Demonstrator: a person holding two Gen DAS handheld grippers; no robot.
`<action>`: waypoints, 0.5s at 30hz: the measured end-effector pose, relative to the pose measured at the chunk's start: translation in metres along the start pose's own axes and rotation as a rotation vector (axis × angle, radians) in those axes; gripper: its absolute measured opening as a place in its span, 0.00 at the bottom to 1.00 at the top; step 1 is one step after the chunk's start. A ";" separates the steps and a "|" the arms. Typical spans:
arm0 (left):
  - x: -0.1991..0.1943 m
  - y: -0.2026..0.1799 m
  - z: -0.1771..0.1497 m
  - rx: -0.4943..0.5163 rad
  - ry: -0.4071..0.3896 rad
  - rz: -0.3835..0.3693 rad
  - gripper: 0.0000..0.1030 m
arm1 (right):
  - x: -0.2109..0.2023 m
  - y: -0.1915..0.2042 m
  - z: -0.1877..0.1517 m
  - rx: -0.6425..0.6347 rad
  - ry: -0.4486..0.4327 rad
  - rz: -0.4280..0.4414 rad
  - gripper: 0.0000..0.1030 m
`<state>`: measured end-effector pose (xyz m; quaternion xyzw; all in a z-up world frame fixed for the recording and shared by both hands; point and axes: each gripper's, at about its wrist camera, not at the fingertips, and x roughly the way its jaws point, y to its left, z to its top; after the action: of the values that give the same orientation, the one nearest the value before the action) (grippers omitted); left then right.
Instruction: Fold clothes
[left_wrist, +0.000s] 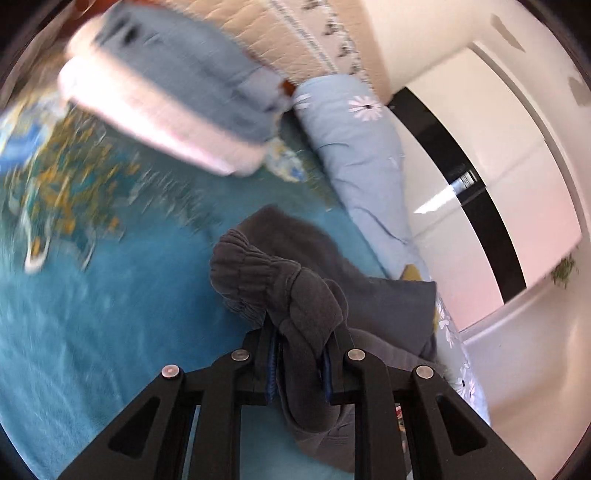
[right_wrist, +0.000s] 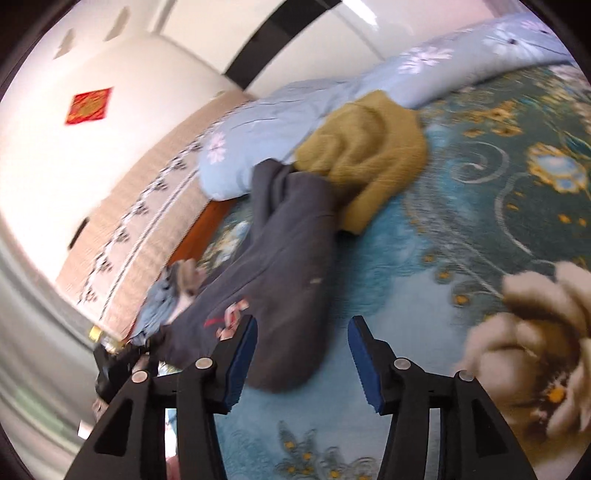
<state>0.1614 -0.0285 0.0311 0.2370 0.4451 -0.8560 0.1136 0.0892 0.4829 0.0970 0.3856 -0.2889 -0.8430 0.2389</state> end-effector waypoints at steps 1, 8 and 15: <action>0.003 0.005 0.000 -0.004 -0.002 -0.003 0.19 | 0.000 -0.003 0.001 0.009 -0.004 -0.018 0.54; 0.005 0.003 -0.003 0.041 -0.009 -0.015 0.20 | 0.009 -0.023 0.016 0.168 -0.049 -0.131 0.57; 0.012 0.024 -0.004 -0.029 0.064 -0.020 0.23 | 0.070 -0.016 0.076 0.290 -0.053 -0.146 0.58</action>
<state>0.1620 -0.0387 0.0065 0.2579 0.4632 -0.8427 0.0942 -0.0149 0.4731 0.0909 0.4138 -0.3850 -0.8175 0.1110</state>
